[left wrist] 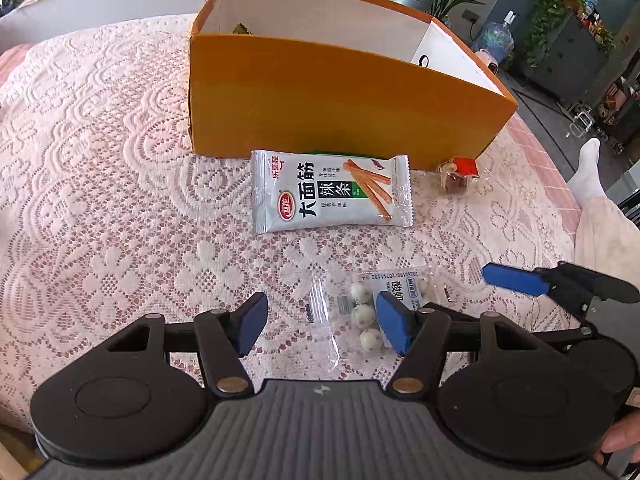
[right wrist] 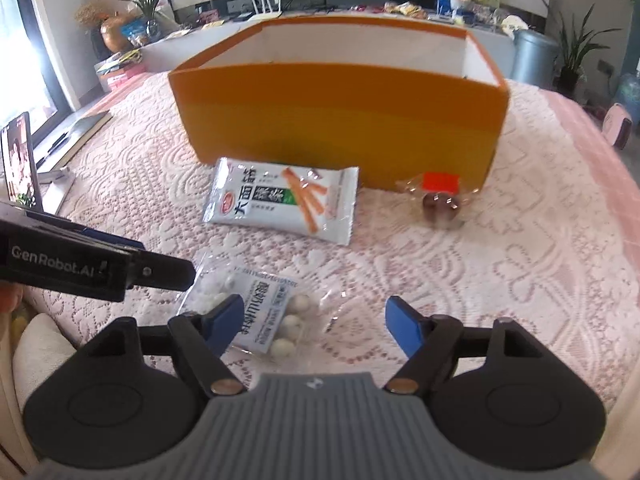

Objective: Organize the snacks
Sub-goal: 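Withdraw both tools from the box toward the remaining snacks, then grasp the white hawthorn-ball packet with the left tool while the right tool grasps the red-capped packet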

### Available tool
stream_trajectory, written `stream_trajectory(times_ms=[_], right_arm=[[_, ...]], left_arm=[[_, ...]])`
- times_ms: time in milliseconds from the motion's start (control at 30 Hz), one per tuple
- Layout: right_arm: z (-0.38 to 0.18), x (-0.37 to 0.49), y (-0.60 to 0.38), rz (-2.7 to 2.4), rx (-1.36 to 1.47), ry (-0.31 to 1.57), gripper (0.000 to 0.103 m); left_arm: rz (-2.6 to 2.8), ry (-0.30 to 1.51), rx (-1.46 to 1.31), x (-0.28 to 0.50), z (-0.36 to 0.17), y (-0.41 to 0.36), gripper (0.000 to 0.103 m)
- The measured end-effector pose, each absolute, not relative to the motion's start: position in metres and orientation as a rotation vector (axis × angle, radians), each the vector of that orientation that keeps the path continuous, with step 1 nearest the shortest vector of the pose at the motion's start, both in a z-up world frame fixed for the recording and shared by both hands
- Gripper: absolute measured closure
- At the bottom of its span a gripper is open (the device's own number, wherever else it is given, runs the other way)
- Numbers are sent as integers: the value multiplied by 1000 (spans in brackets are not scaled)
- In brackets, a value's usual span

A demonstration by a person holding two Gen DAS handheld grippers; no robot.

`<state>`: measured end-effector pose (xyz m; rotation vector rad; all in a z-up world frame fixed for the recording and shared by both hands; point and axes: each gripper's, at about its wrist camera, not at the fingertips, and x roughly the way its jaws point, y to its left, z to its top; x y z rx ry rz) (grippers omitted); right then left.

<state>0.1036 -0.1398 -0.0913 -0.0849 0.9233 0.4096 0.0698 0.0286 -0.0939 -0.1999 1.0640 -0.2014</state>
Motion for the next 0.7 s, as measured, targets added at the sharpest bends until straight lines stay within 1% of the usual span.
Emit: stream_trajectory(times_ms=[400,467,533,700], right_arm=[[-107,116,-125,445,-81,988,30],[-104,119,-132,427,-70,983,34],[-103,120,-139,395,-92,970,43],[-105,122,-155,348,-81,981,44]], left_arm=[[-242,1074,-183,75,-103,31,34],[-255,1060,-161,74,-103,28,34],[-279,1058,-136,75,-105,23,33],[-332,1060,-60,73,-112,8,31]])
